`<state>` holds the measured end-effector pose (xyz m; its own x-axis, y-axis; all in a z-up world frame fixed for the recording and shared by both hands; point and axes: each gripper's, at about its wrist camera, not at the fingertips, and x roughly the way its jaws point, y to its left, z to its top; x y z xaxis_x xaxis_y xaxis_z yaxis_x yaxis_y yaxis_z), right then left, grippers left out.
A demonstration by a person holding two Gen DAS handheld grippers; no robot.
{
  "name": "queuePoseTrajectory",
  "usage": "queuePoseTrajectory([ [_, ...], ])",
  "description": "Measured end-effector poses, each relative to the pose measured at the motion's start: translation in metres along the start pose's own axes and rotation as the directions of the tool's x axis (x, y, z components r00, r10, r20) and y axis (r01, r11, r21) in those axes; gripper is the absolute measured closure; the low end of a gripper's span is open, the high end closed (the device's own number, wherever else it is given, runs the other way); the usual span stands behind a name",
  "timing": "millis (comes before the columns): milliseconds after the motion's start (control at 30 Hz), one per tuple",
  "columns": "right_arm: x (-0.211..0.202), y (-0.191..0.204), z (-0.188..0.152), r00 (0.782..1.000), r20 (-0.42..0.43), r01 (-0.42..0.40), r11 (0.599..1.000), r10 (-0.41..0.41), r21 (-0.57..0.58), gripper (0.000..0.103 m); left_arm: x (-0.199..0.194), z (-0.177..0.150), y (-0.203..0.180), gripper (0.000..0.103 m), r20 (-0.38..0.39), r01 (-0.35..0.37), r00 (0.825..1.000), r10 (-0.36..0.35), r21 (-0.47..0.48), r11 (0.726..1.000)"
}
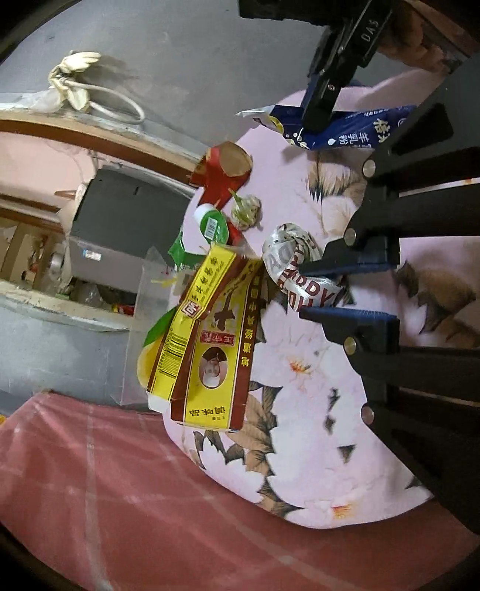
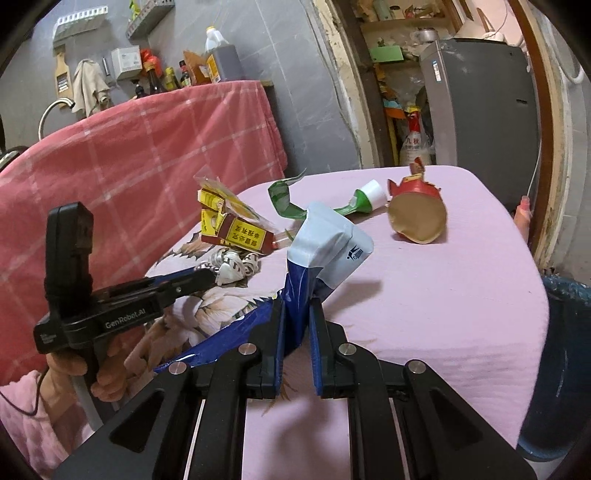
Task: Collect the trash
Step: 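Grasp the silver foil wrapper with the left tool while the right tool grasps the blue-white packet, then carry both held items over the blue bin and open both tools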
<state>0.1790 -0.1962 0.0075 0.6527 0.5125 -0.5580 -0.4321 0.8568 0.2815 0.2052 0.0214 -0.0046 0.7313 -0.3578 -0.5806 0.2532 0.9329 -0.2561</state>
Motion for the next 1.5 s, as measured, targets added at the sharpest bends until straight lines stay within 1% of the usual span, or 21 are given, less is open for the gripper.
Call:
queuePoseTrajectory([
  [100,-0.012,-0.004,-0.002,1.000,0.026,0.014,1.000,-0.013,-0.006,0.093,-0.010,-0.009,-0.007,0.093,0.026,-0.003,1.000,0.004,-0.055,0.998],
  [167,-0.021,-0.007,-0.004,0.999,0.045,0.028,0.999,-0.027,-0.016,0.093,-0.015,-0.014,-0.015,0.094,0.043,-0.021,0.999,0.024,-0.063,0.998],
  [233,-0.030,-0.010,-0.006,0.997,0.066,0.050,0.998,-0.048,-0.029,0.093,-0.022,-0.017,-0.030,0.094,0.073,-0.049,0.996,0.052,-0.041,0.998],
  [267,-0.035,-0.012,-0.007,0.996,0.075,0.060,0.998,-0.058,-0.034,0.093,-0.026,-0.020,-0.041,0.094,0.097,-0.075,0.992,0.077,-0.020,0.997],
  [333,-0.046,-0.017,-0.010,0.991,0.096,0.095,0.994,-0.090,-0.051,0.093,-0.034,-0.025,-0.059,0.094,0.139,-0.097,0.986,0.096,0.000,0.995],
  [433,-0.065,-0.025,-0.016,0.982,0.134,0.143,0.987,-0.133,-0.071,0.093,-0.037,-0.029,-0.085,0.094,0.176,-0.101,0.980,0.096,0.019,0.995],
  [500,-0.079,-0.032,-0.018,0.973,0.159,0.182,0.980,-0.169,-0.077,0.093,-0.035,-0.031,-0.103,0.094,0.185,-0.094,0.979,0.087,0.029,0.995],
  [600,-0.099,-0.049,-0.022,0.955,0.192,0.240,0.969,-0.225,-0.058,0.093,-0.026,-0.033,-0.130,0.094,0.186,-0.055,0.981,0.052,0.015,0.998],
  [733,-0.126,-0.072,-0.027,0.918,0.231,0.339,0.940,-0.321,-0.039,0.093,-0.014,-0.038,-0.168,0.094,0.179,-0.015,0.984,0.013,0.009,1.000],
  [900,-0.153,-0.108,-0.031,0.860,0.263,0.451,0.892,-0.437,0.005,0.093,0.003,-0.035,-0.214,0.094,0.160,0.036,0.986,-0.038,0.011,0.999],
  [1033,-0.163,-0.135,-0.036,0.816,0.259,0.530,0.848,-0.517,0.023,0.093,0.018,-0.032,-0.244,0.094,0.136,0.058,0.989,-0.060,0.018,0.998],
  [1167,-0.165,-0.156,-0.040,0.781,0.234,0.583,0.810,-0.579,0.060,0.093,0.041,-0.027,-0.273,0.094,0.094,0.079,0.992,-0.080,0.014,0.997],
  [1267,-0.163,-0.170,-0.042,0.769,0.205,0.602,0.794,-0.606,0.089,0.093,0.056,-0.026,-0.288,0.094,0.071,0.073,0.995,-0.074,0.023,0.997],
  [1367,-0.161,-0.184,-0.046,0.764,0.179,0.609,0.785,-0.619,0.114,0.093,0.078,-0.026,-0.295,0.094,0.024,0.065,0.998,-0.065,0.003,0.998],
  [1400,-0.160,-0.189,-0.047,0.763,0.167,0.613,0.781,-0.624,0.121,0.093,0.088,-0.027,-0.297,0.094,-0.003,0.062,0.998,-0.062,-0.005,0.998],
  [1500,-0.153,-0.204,-0.053,0.770,0.119,0.611,0.778,-0.627,0.145,0.093,0.109,-0.026,-0.300,0.094,-0.057,0.042,0.997,-0.043,-0.007,0.999],
])
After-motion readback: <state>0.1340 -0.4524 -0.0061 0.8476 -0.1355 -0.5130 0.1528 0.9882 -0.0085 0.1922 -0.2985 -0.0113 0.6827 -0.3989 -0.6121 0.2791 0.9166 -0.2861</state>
